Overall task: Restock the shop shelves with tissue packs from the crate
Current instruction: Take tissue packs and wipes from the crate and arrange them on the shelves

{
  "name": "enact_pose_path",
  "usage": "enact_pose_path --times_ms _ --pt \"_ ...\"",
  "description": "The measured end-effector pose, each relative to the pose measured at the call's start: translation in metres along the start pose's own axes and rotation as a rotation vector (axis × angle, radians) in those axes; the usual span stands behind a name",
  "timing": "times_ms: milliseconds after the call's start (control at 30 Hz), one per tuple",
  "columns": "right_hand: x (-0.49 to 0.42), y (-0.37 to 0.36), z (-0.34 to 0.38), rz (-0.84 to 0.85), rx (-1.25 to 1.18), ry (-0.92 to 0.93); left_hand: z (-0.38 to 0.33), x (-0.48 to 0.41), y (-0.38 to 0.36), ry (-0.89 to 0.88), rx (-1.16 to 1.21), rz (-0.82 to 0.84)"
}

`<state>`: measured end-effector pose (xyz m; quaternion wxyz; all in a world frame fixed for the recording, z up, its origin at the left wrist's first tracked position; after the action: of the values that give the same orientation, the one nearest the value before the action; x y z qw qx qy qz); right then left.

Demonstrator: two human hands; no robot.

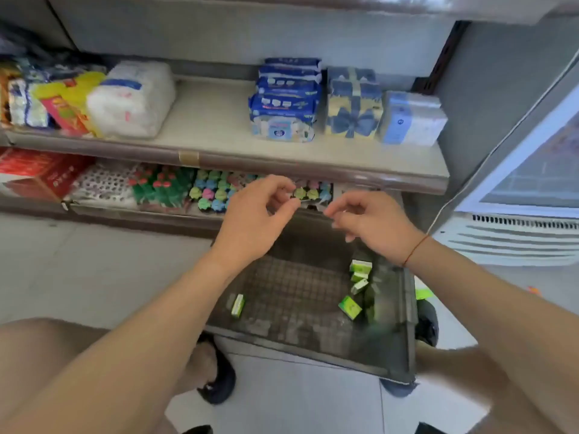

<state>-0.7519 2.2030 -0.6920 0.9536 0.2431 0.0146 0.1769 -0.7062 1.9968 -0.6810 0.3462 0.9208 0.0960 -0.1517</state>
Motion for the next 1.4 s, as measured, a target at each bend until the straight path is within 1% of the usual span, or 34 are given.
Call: enact_pose_path --times_ms 133,200,267,367,467,533,600,667,767,800,867,967,1100,1200,1300,1400 --pt "-0.004 -0.065 -0.084 0.168 0.131 -0.267 0.091 0.037 -0.044 0.228 -0.107 0.249" --pt "-0.003 -0.091 -0.122 0.248 0.203 -0.353 0.124 0.054 -0.066 0.298 -0.133 0.391" --pt "-0.003 -0.113 -0.160 0.352 0.329 -0.396 0.152 0.070 -0.088 0.352 -0.174 0.527" --pt "0.003 -0.126 -0.214 0.516 0.563 -0.481 0.195 0.090 -0.122 0.428 -0.272 0.717" --pt "0.006 -0.120 -0.260 0.598 0.678 -0.624 0.240 0.092 -0.145 0.508 -0.427 0.814" --pt "0.001 -0.119 -0.282 0.616 0.724 -0.645 0.273 0.090 -0.154 0.572 -0.520 0.858" --pt "-0.005 -0.123 -0.302 0.617 0.790 -0.612 0.306 0.092 -0.165 0.604 -0.627 0.914" --pt "-0.013 -0.128 -0.324 0.623 0.849 -0.570 0.332 0.096 -0.181 0.567 -0.726 0.978" --pt "-0.023 -0.135 -0.350 0.638 0.900 -0.528 0.341 0.097 -0.214 0.475 -0.780 1.070" --pt "-0.026 -0.137 -0.359 0.652 0.952 -0.503 0.342 0.099 -0.225 0.441 -0.784 1.089" --pt "-0.030 -0.144 -0.374 0.668 1.083 -0.440 0.350 0.109 -0.240 0.437 -0.817 1.145" --pt "-0.028 -0.158 -0.394 0.686 1.171 -0.440 0.369 0.127 -0.248 0.518 -0.865 1.177" --pt "-0.027 -0.172 -0.412 0.665 1.177 -0.491 0.367 0.130 -0.251 0.525 -0.897 1.158" --pt "-0.028 -0.185 -0.414 0.650 1.173 -0.463 0.371 0.137 -0.250 0.508 -0.880 1.124" --pt "-0.030 -0.199 -0.409 0.639 1.154 -0.426 0.379 0.138 -0.249 0.562 -0.842 1.075" --pt "-0.031 -0.213 -0.405 0.636 1.016 -0.466 0.378 0.140 -0.252 0.585 -0.815 1.062"
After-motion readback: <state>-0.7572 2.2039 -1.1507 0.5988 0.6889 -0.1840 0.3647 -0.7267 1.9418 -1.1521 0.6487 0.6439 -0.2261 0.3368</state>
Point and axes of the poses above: each hand's wrist, its own x-axis away from the middle knuckle, its own y-axis out of the back of the hand, z = x × y, the point moved 5 cm from there along -x, towards the middle knuckle
